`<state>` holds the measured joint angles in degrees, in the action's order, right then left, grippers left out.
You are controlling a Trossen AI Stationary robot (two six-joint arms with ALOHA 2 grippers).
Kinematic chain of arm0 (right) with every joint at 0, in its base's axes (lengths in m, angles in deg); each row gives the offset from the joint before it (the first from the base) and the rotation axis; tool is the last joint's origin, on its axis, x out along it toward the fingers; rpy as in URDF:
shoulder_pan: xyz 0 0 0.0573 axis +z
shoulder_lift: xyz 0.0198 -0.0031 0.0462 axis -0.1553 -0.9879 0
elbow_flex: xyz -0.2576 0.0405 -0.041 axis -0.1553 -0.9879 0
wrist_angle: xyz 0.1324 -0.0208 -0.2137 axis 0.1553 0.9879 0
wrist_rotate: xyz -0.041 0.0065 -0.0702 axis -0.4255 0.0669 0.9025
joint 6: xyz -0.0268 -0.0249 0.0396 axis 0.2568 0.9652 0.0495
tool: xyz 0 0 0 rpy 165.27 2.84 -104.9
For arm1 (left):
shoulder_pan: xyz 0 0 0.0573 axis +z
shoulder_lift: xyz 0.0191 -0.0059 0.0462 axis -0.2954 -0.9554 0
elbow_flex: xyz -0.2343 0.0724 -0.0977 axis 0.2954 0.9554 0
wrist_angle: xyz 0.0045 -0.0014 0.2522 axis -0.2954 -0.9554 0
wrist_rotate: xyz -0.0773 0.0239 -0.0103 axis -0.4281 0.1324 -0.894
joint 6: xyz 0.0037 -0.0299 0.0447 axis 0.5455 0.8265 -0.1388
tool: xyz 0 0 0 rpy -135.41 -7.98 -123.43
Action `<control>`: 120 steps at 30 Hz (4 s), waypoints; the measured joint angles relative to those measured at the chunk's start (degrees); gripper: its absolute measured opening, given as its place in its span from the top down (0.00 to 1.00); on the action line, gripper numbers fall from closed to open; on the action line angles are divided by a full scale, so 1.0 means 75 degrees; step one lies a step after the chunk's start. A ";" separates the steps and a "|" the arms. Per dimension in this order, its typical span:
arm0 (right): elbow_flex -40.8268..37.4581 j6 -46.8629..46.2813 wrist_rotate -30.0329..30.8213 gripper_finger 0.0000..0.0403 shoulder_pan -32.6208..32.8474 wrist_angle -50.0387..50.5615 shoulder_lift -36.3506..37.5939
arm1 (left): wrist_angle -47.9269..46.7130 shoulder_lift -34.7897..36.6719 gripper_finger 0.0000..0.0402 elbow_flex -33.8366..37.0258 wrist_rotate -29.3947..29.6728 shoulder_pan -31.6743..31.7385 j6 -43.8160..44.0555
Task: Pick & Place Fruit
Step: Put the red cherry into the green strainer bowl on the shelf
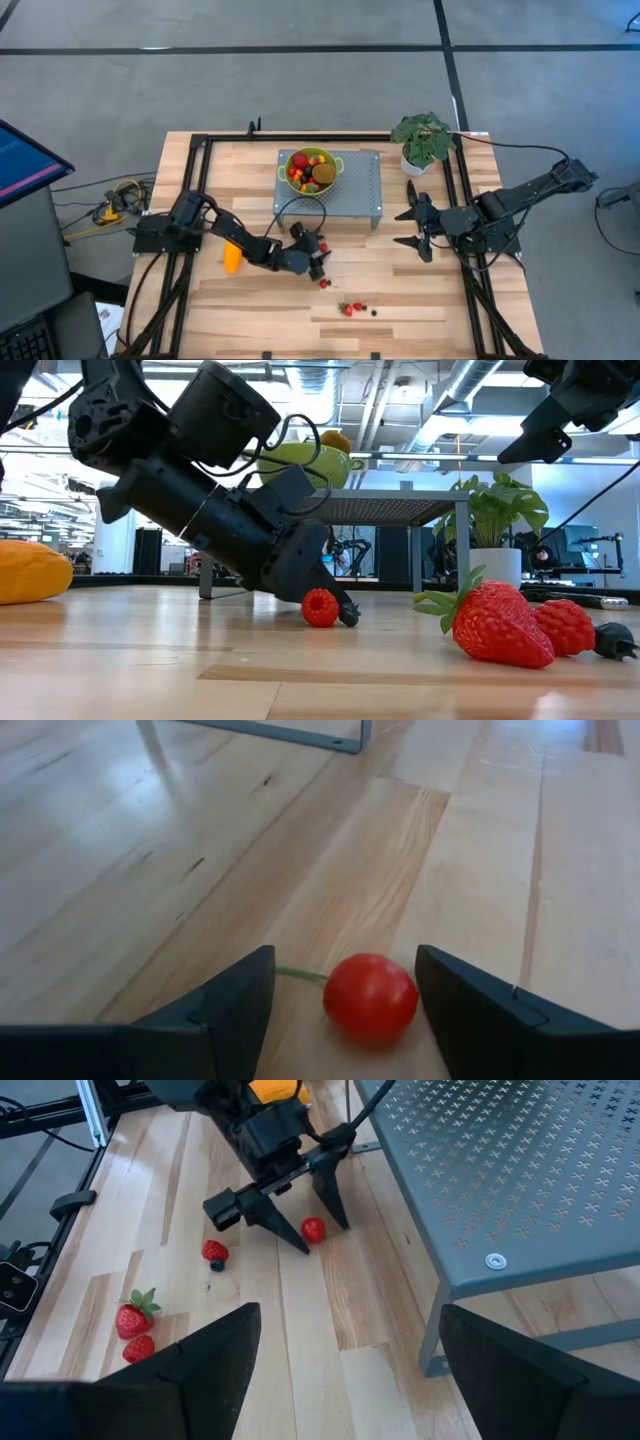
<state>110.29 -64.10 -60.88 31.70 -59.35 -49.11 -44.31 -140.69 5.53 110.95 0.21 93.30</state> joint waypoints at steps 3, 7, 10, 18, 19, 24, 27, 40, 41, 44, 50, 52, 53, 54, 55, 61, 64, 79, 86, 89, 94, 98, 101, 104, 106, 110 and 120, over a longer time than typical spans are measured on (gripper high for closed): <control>0.0001 -0.0001 0.0001 0.25 0.0000 0.0002 0.0000 | -0.0003 0.0000 0.41 0.0000 -0.0042 0.0031 0.0023; -0.0001 0.0001 -0.0002 0.25 0.0000 0.0000 0.0003 | -0.0013 0.0000 0.42 0.0000 -0.0056 0.0031 0.0026; 0.0001 0.0000 0.0000 0.25 -0.0001 0.0001 0.0001 | -0.0035 0.0000 0.45 -0.0006 -0.0065 0.0031 0.0026; 0.0000 0.0000 0.0001 0.25 -0.0001 0.0000 0.0001 | -0.0043 0.0000 0.61 -0.0009 -0.0233 0.0005 0.0025; 0.0001 0.0001 0.0001 0.25 -0.0003 0.0003 0.0003 | -0.0040 0.0000 0.63 -0.0009 -0.0256 0.0005 0.0011; 0.0001 0.0001 -0.0001 0.25 0.0000 0.0001 0.0000 | -0.0035 0.0000 0.71 -0.0009 -0.0267 0.0002 -0.0038; 0.0001 -0.0001 -0.0002 0.25 -0.0003 0.0000 0.0003 | -0.0035 0.0000 0.72 -0.0006 -0.0267 0.0002 -0.0041; 0.0000 0.0000 0.0000 0.25 -0.0001 0.0001 0.0001 | -0.0036 0.0000 0.73 0.0002 -0.0265 0.0002 -0.0056; 0.0001 -0.0001 -0.0001 0.25 -0.0003 0.0002 0.0000 | -0.0035 0.0000 0.73 0.0003 -0.0265 0.0002 -0.0056; 0.0000 0.0002 0.0000 0.25 0.0000 0.0003 0.0002 | -0.0035 -0.0003 0.72 0.0003 -0.0267 0.0002 -0.0059; 0.0000 -0.0001 -0.0002 0.25 -0.0001 0.0002 0.0000 | -0.0016 -0.0003 0.70 0.0006 -0.0336 0.0002 -0.0060; 0.0000 0.0000 0.0000 0.25 -0.0002 0.0000 0.0000 | -0.0003 -0.0003 0.72 0.0009 -0.0409 0.0002 -0.0062; -0.0002 0.0001 -0.0001 0.25 -0.0002 0.0000 0.0000 | 0.0001 -0.0003 0.73 0.0009 -0.0440 0.0002 -0.0062; -0.0002 -0.0001 0.0001 0.25 -0.0002 0.0000 0.0000 | 0.0011 -0.0003 0.74 0.0012 -0.0466 0.0002 -0.0062; 0.0000 0.0000 -0.0002 0.25 0.0000 0.0002 0.0002 | 0.0026 -0.0003 0.74 0.0012 -0.0489 0.0004 -0.0064; 0.0001 -0.0001 -0.0001 0.25 0.0000 0.0000 0.0000 | 0.0073 0.0031 0.67 0.0020 -0.0680 -0.0021 -0.0073; 0.0000 0.0002 0.0000 0.25 -0.0002 0.0000 0.0002 | 0.0087 0.0094 0.69 0.0028 -0.0813 -0.0041 -0.0209; -0.0002 -0.0001 0.0000 0.25 -0.0003 0.0001 0.0003 | 0.0399 0.2566 0.68 0.0017 -0.2657 -0.0184 -0.1594; 0.0001 0.0002 -0.0001 0.25 0.0000 0.0000 0.0003 | 0.0432 0.4526 0.79 0.0015 -0.2318 -0.0028 -0.3412; -0.0001 0.0001 -0.0001 0.25 0.0000 0.0000 0.0003 | 0.0084 0.5209 0.83 0.0015 -0.2261 0.0103 -0.3816; 0.0000 0.0000 0.0000 0.25 -0.0002 0.0001 0.0003 | -0.1626 0.5950 0.86 0.0009 -0.2249 0.0121 -0.3840; -0.0002 -0.0001 0.0001 0.25 -0.0003 0.0000 0.0003 | -0.3027 0.6055 0.84 0.0012 -0.2262 -0.0066 -0.3843; 0.0000 0.0002 0.0000 0.25 -0.0002 0.0001 0.0003 | -0.3072 0.5883 0.81 0.0012 -0.2261 -0.0252 -0.3850; -0.0002 0.0001 0.0001 0.25 0.0000 0.0001 0.0000 | -0.3087 0.5578 0.77 0.0012 -0.2263 -0.0349 -0.3823; 0.0001 0.0002 -0.0002 0.25 -0.0003 0.0002 0.0003 | -0.3096 0.5350 0.74 0.0012 -0.2266 -0.0356 -0.3684; -0.0001 0.0002 0.0001 0.25 -0.0003 0.0000 0.0003 | -0.3086 0.4873 0.69 0.0012 -0.2261 -0.0332 -0.3617; 0.0001 -0.0001 -0.0002 0.25 -0.0002 0.0002 0.0003 | -0.3063 0.4409 0.67 0.0012 -0.2261 -0.0330 -0.3608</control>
<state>110.29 -64.10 -60.89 31.68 -59.33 -49.09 -67.28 -107.62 5.62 93.99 -2.26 66.23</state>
